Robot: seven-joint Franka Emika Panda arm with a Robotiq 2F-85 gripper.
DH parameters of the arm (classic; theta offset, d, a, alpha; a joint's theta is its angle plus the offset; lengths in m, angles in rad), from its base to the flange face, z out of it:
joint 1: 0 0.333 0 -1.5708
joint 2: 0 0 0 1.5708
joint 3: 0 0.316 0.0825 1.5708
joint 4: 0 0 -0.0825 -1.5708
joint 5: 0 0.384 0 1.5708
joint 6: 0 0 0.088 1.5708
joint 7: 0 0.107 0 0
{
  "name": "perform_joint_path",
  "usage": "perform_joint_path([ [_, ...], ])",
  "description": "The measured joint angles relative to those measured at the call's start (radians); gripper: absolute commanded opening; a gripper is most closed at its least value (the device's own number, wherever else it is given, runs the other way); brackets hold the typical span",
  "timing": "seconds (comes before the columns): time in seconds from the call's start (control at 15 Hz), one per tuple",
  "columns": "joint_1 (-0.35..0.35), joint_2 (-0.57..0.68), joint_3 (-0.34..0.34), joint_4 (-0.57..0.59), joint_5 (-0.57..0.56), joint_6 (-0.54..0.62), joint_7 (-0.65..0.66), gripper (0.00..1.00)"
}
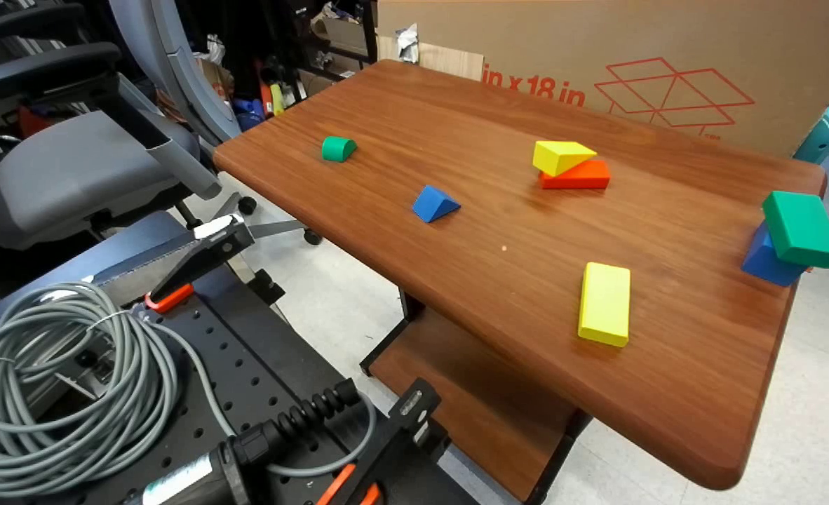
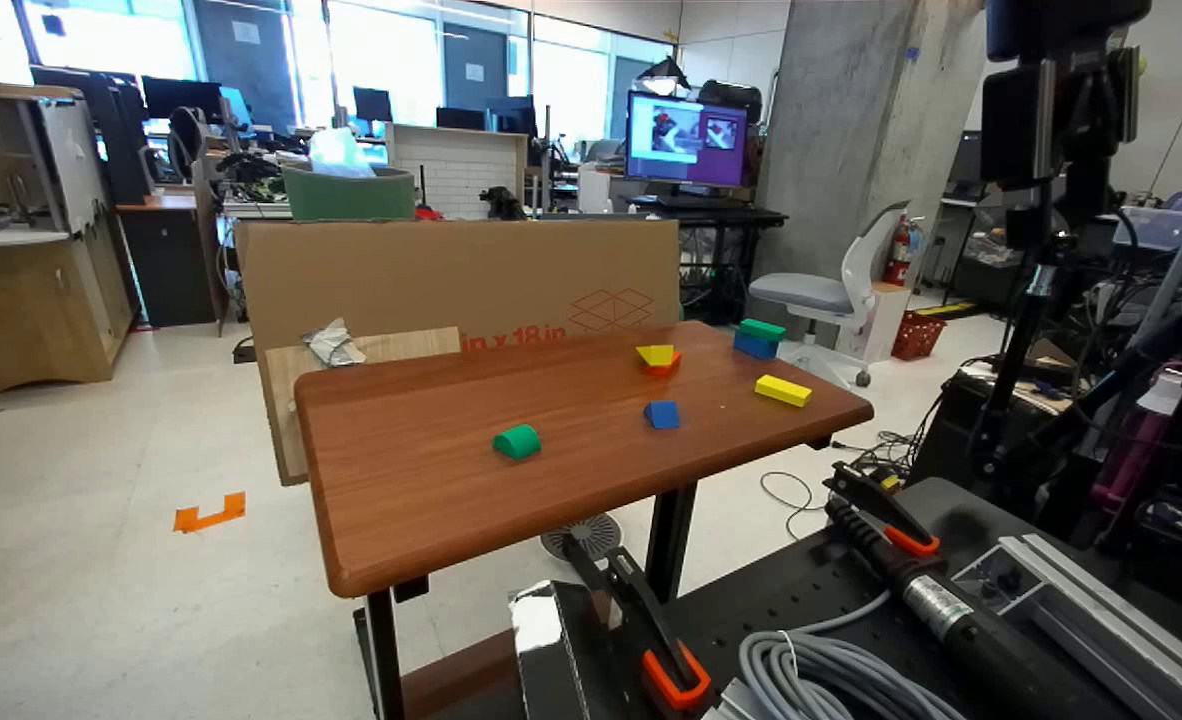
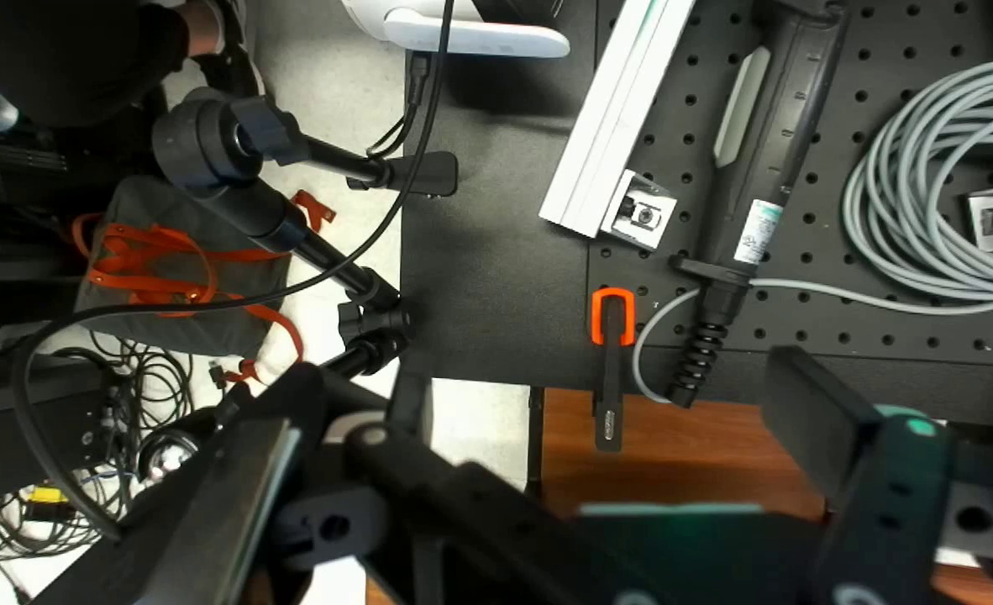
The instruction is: Put the yellow block that is in the front on the green block
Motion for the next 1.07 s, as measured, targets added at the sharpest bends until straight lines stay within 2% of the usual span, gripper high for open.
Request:
perform_joint_path([
  [0.53, 0.004, 0.0, 0.001, 0.0, 0.0, 0.0, 0.006, 1.0],
  [0.87, 0.042, 0.006, 0.033, 0.001, 0.001, 0.015, 0.079, 1.0],
  [1.07, 0.072, 0.013, 0.047, 0.006, 0.007, 0.075, 0.117, 1.0],
])
